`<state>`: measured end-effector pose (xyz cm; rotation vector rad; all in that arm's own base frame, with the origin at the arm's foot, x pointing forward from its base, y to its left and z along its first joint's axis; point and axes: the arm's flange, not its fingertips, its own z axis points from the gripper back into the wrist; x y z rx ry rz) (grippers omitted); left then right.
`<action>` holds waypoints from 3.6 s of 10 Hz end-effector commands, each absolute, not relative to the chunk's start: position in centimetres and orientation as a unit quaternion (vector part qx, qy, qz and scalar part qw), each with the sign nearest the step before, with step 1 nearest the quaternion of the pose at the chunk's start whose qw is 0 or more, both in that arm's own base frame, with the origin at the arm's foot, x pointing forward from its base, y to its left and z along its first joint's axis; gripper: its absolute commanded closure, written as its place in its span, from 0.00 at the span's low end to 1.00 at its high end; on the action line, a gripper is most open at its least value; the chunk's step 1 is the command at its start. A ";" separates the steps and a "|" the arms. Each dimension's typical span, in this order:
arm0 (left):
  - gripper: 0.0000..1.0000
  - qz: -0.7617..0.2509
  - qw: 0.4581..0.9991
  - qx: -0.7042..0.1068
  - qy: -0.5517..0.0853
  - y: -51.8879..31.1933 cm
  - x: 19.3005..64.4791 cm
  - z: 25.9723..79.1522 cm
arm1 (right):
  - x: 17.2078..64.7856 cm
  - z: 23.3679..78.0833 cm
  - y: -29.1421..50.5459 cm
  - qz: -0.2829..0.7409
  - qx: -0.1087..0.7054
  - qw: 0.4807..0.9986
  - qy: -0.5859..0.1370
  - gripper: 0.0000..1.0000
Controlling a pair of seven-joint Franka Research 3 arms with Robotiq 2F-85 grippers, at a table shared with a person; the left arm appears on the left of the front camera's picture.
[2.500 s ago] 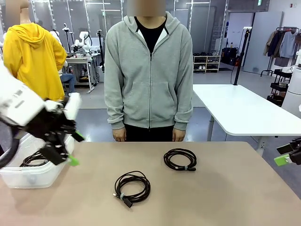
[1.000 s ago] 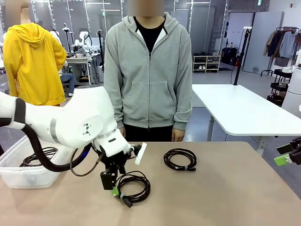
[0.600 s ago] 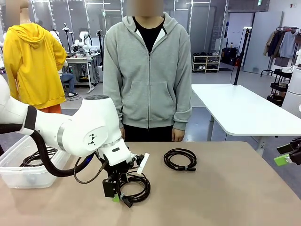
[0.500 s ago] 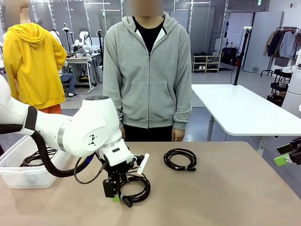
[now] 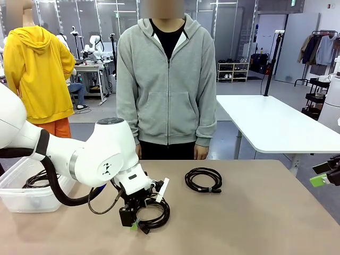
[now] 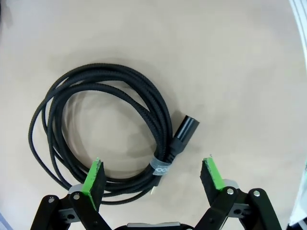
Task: Organize and store the cables.
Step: Place the USB Extension Cable into the Organizing box.
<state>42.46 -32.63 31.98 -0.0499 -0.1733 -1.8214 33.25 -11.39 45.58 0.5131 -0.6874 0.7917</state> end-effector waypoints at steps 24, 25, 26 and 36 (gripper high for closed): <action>0.85 -0.785 0.613 0.020 -0.090 -35.0 42.3 41.5 | 32.9 45.6 -11.5 0.380 0.241 0.833 -0.321 0.00; 0.85 -0.781 0.617 0.026 -0.092 -33.7 42.9 43.0 | 32.9 45.6 -11.5 0.380 0.241 0.833 -0.321 0.00; 0.85 -0.765 0.639 0.016 -0.075 -31.1 44.3 44.9 | 32.9 45.6 -11.5 0.380 0.241 0.833 -0.321 0.00; 0.85 -0.495 0.835 -0.020 -0.237 -4.9 50.0 52.0 | 32.9 45.6 -11.5 0.380 0.241 0.833 -0.321 0.00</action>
